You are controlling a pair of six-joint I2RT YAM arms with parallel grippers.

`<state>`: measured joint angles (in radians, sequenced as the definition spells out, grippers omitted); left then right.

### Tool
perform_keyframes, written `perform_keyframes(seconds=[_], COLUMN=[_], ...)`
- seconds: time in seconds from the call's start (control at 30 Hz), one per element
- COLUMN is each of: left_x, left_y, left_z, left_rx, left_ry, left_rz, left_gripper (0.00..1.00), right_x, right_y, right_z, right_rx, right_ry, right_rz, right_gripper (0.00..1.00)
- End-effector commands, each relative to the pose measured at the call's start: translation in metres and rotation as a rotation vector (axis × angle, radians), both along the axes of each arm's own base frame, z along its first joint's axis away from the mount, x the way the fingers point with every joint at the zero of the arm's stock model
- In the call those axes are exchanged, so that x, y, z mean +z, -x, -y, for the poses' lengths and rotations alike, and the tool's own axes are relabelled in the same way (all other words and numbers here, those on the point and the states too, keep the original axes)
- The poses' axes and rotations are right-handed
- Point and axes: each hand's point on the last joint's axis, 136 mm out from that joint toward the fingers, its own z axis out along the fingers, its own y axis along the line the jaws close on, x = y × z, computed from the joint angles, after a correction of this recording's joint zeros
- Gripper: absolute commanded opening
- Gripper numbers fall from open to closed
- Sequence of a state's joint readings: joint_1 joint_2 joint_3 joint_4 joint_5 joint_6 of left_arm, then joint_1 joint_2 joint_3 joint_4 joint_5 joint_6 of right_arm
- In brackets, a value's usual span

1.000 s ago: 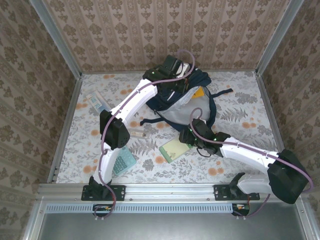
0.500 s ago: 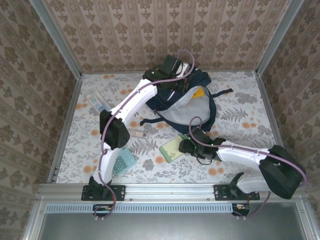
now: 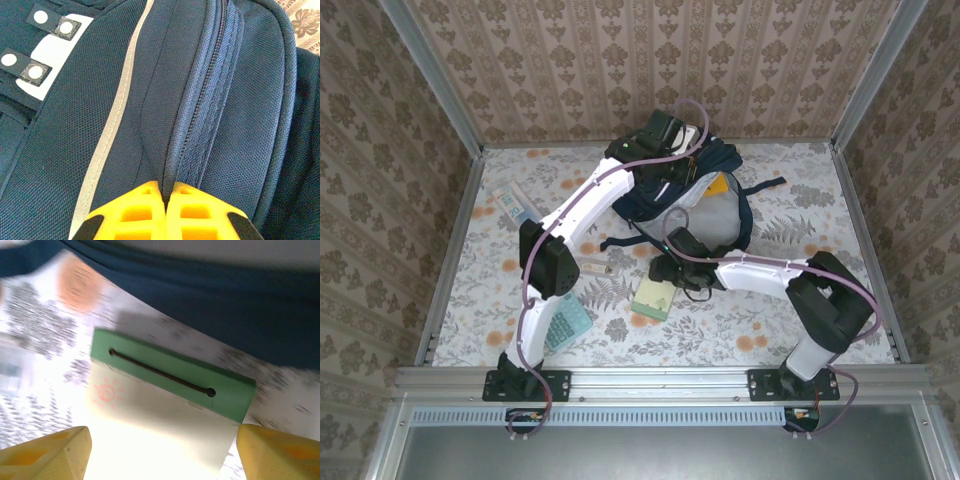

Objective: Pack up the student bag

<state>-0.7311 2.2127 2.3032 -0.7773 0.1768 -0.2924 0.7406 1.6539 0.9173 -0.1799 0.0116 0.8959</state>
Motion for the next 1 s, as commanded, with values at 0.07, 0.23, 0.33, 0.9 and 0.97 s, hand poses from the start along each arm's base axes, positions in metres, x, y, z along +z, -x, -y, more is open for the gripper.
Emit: perform_keyframes(seconds=[0.07,0.23,0.33,0.9,0.97], left_x=[0.049,0.049,0.050,0.045,0.045], left_y=[-0.008,-0.009,-0.010,-0.018,-0.018], left_z=[-0.015,-0.017,-0.018,-0.025,-0.025], left_rx=[0.038,0.041,0.042,0.052,0.051], left_ry=[0.072,0.070,0.073,0.089,0.093], left_rz=[0.084,0.084,0.084,0.075,0.073], left_gripper=[0.00,0.00,0.00,0.00,0.00], right_x=[0.007,0.001,0.006,0.019,0.016], right_y=[-0.017,-0.014,-0.004,0.052,0.057], right_z=[-0.029,-0.033,-0.023,0.000,-0.006], right_rx=[0.091,0.121,0.120,0.028,0.024], right_ry=[-0.011,0.052,0.148,0.342,0.335], right_rz=[0.020,-0.012,-0.013,-0.024,-0.027], right_gripper=[0.78,0.78,0.79,0.99,1.00])
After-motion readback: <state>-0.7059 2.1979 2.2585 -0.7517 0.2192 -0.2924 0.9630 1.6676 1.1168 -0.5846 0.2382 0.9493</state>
